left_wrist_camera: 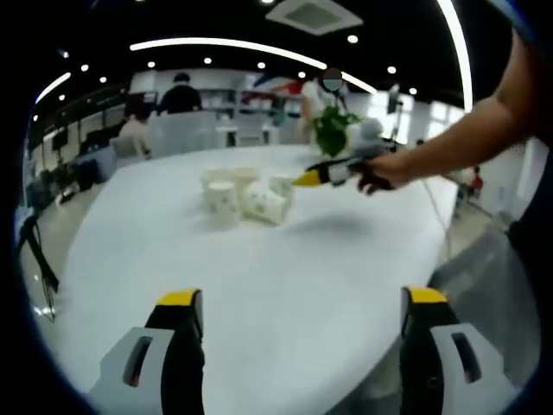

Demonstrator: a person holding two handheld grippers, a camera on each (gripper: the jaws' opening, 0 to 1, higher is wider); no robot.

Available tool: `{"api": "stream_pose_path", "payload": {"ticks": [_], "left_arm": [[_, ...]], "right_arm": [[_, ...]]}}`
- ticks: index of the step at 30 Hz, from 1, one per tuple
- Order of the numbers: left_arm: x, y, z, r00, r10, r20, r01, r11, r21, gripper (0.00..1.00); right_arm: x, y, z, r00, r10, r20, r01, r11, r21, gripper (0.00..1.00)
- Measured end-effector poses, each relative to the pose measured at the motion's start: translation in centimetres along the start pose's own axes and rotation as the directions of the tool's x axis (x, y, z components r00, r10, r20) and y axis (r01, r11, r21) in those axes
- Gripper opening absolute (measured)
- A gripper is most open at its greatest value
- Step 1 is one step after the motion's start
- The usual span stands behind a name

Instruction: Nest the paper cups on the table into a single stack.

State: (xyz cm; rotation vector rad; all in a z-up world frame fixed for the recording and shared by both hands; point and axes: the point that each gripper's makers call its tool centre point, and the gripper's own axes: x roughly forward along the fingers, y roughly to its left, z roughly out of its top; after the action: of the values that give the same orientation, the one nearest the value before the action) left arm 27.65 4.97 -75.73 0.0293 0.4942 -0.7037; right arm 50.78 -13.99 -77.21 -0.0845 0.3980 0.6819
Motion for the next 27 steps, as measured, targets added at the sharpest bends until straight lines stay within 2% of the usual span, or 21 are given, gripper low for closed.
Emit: {"api": "stream_pose_path", "payload": {"ticks": [11,20,27], "left_arm": [[0.1,0.4,0.0,1.0,0.012,-0.003,-0.013,1.0,-0.013,0.91],[0.0,0.6,-0.1,1.0,0.023,-0.004,-0.023,0.999,-0.025,0.9],[-0.1,0.6,0.0,1.0,0.024,-0.005,-0.024,0.999,-0.022,0.89]], "right_arm": [[2.3,-2.2,-0.5,0.997,-0.054,-0.046,0.054,0.999,-0.004,0.61],[3.7,-2.2,-0.8,0.995,-0.063,-0.071,0.061,0.998,-0.029,0.47],[4.5,-2.2,-1.0,0.994,-0.063,-0.085,0.062,0.998,-0.017,0.41]]}}
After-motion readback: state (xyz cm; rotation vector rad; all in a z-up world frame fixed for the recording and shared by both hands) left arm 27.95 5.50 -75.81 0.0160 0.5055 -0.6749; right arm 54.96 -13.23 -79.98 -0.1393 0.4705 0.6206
